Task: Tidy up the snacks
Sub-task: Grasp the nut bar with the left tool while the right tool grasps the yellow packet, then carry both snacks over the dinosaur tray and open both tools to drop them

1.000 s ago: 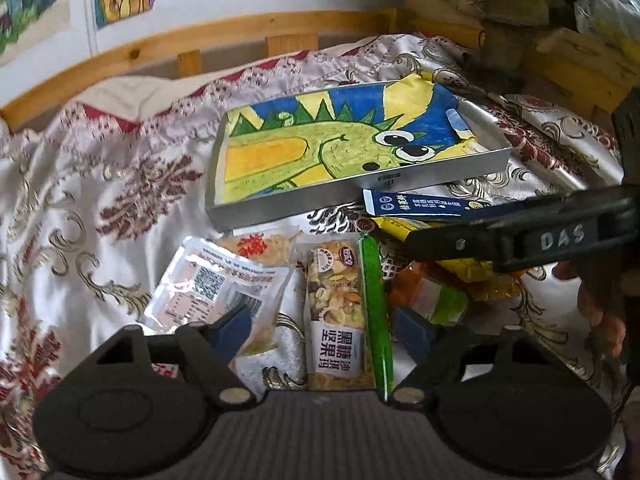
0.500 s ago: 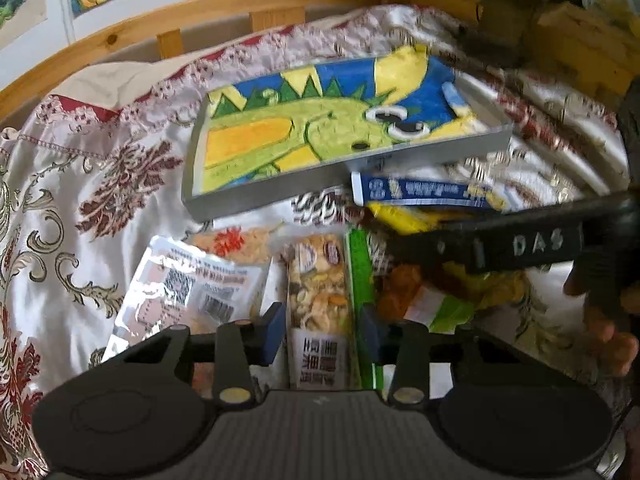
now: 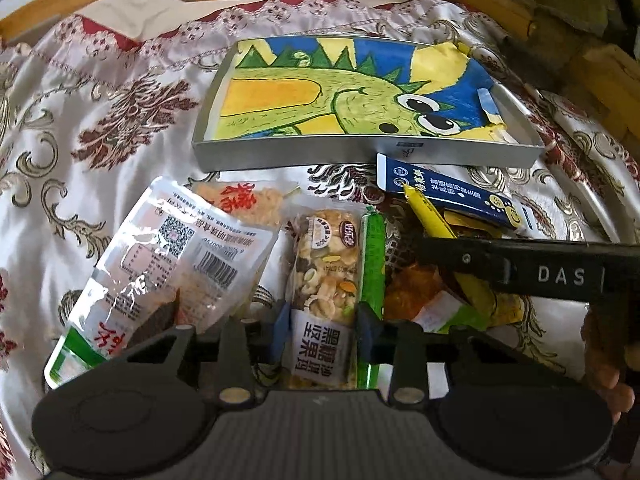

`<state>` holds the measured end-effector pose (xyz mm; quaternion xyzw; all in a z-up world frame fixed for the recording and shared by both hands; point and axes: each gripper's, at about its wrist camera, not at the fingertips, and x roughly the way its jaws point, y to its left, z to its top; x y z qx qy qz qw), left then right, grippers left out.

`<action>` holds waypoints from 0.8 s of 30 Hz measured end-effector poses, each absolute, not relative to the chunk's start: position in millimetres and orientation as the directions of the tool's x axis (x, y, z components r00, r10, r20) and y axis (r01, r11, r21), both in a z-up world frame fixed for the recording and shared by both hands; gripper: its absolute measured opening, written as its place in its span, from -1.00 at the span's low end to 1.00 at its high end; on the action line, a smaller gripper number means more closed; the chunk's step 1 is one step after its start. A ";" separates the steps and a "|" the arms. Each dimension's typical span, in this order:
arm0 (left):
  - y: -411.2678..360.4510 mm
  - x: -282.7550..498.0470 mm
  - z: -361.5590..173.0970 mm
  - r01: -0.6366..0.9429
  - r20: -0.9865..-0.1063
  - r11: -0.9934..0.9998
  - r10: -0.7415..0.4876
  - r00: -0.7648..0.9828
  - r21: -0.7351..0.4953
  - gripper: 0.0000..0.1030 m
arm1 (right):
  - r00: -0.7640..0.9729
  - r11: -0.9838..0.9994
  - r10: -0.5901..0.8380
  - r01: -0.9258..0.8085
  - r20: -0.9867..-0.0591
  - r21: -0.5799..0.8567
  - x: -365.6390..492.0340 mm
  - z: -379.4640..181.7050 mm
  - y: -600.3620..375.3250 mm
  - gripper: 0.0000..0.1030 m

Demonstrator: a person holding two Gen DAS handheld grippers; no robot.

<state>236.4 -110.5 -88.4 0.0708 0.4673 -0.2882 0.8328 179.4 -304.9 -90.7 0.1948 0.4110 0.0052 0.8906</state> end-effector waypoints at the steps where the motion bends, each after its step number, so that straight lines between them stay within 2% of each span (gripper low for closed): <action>1: -110.9 235.7 -86.2 0.551 -0.821 0.823 -0.408 0.398 -0.142 -0.27 | 0.664 0.929 0.165 0.144 -0.729 0.341 178.3 -88.4 -303.2 -0.07; 5: -117.0 226.0 -77.5 0.545 -0.834 0.834 -0.358 0.421 -0.083 -0.29 | 0.671 0.981 0.096 0.062 -0.735 0.184 168.2 -74.1 -282.9 -0.08; 9: -114.3 219.9 -70.7 0.516 -0.842 0.853 -0.332 0.426 -0.076 -0.29 | 0.690 0.999 0.018 -0.036 -0.723 -0.009 152.6 -65.5 -258.0 -0.08; 11: -108.2 217.8 -66.5 0.500 -0.840 0.861 -0.337 0.426 -0.093 -0.30 | 0.701 0.996 -0.003 -0.059 -0.714 -0.062 145.1 -62.9 -252.6 -0.08; 18: -83.8 208.8 -46.2 0.442 -0.815 0.871 -0.408 0.411 -0.213 -0.30 | 0.752 0.999 -0.001 -0.033 -0.659 -0.040 132.9 -43.5 -261.8 -0.08; 24: -78.1 202.6 -26.2 0.439 -0.726 0.865 -0.463 0.509 -0.243 -0.29 | 0.817 0.998 -0.036 -0.002 -0.575 -0.066 127.4 -32.3 -274.0 -0.08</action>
